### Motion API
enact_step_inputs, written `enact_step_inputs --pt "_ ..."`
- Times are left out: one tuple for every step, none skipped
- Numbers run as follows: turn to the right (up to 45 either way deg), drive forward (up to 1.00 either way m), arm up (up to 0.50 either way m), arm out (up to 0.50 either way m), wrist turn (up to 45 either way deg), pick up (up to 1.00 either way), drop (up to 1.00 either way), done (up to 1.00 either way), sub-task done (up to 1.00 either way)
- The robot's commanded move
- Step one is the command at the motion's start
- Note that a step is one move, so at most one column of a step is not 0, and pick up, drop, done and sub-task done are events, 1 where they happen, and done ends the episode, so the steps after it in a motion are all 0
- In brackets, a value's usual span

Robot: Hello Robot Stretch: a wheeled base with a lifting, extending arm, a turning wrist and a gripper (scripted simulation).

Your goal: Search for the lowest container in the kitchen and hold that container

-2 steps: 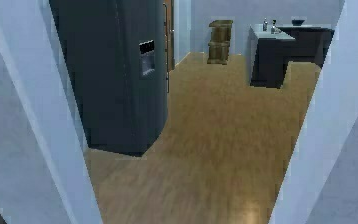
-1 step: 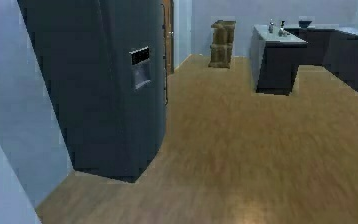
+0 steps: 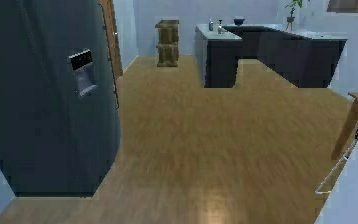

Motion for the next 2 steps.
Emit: enact_step_inputs --pt "0.0 0.5 0.0 0.0 0.0 0.0 0.0 0.0 0.0" --pt "0.0 1.0 0.0 0.0 0.0 0.0 0.0 0.0 0.0"
